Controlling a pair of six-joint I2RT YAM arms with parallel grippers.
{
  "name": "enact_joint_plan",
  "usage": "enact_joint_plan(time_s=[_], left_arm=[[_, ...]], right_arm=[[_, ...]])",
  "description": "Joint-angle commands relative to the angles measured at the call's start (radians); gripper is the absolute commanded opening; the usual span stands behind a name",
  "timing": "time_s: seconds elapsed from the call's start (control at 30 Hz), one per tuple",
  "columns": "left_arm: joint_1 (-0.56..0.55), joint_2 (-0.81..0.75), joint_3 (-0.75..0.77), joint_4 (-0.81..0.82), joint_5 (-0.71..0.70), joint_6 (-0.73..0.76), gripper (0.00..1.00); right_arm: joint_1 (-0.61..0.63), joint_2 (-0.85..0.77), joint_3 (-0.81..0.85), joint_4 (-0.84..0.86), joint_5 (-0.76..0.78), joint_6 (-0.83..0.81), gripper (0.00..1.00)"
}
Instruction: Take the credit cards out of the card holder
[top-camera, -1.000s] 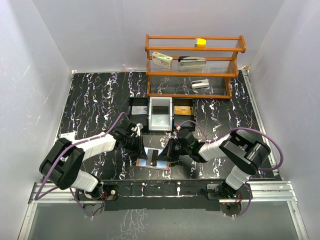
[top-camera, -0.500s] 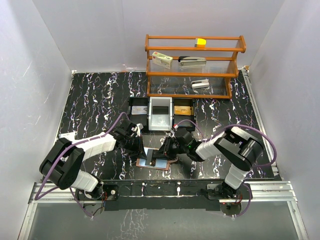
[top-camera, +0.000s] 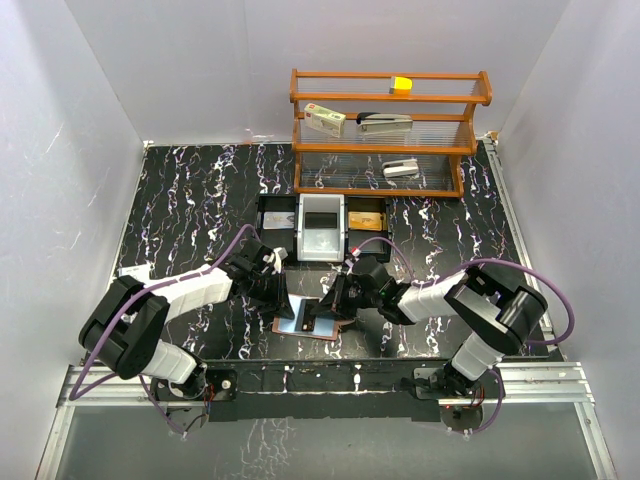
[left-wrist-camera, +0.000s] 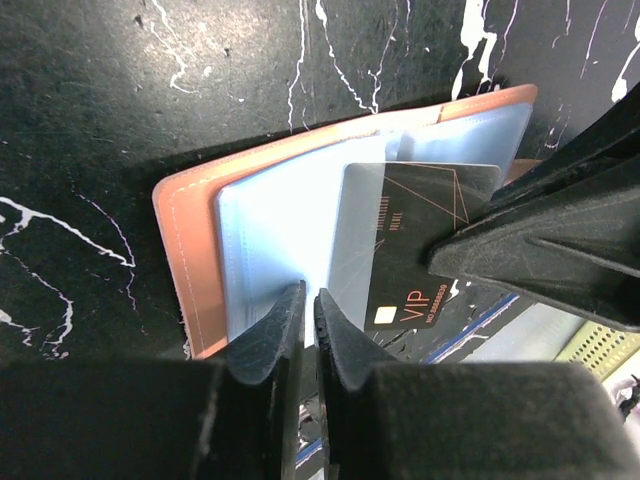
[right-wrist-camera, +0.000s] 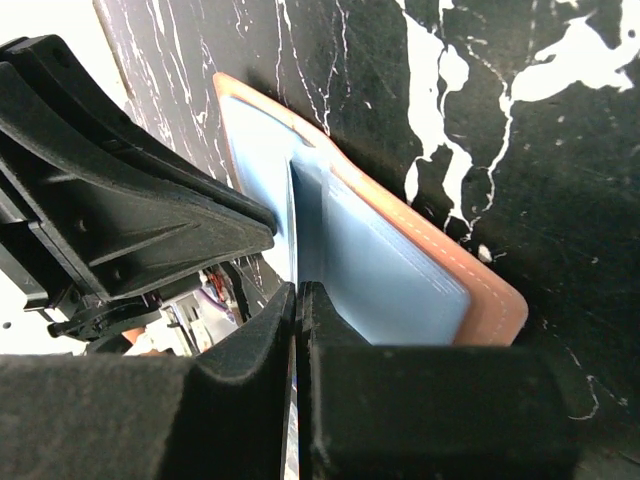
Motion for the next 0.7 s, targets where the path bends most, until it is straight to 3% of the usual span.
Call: enact_joint_plan(time_s=[0.0, 0.1, 0.2, 0.67], left_arm=[[-0.012, -0.010, 0.010, -0.037, 0.032, 0.027, 0.11], [-0.020, -0.031, 0.021, -0.027, 0.056, 0.025, 0.24], [-0.027, -0.056, 0.023, -0.003, 0.071, 0.017, 0.28], [-0.040, 0.028, -0.008, 0.006, 0.034, 0.015, 0.18]], right_arm=[[0.001, -0.004, -0.016, 0.019, -0.001, -0.004, 0.01], [0.001, 0.006, -0.004, 0.031, 0.005, 0.004, 0.04], [0.000, 0.020, 0.016, 0.031, 0.014, 0.014, 0.05], [0.001, 0.012, 0.029, 0.033, 0.008, 0.027, 0.16]])
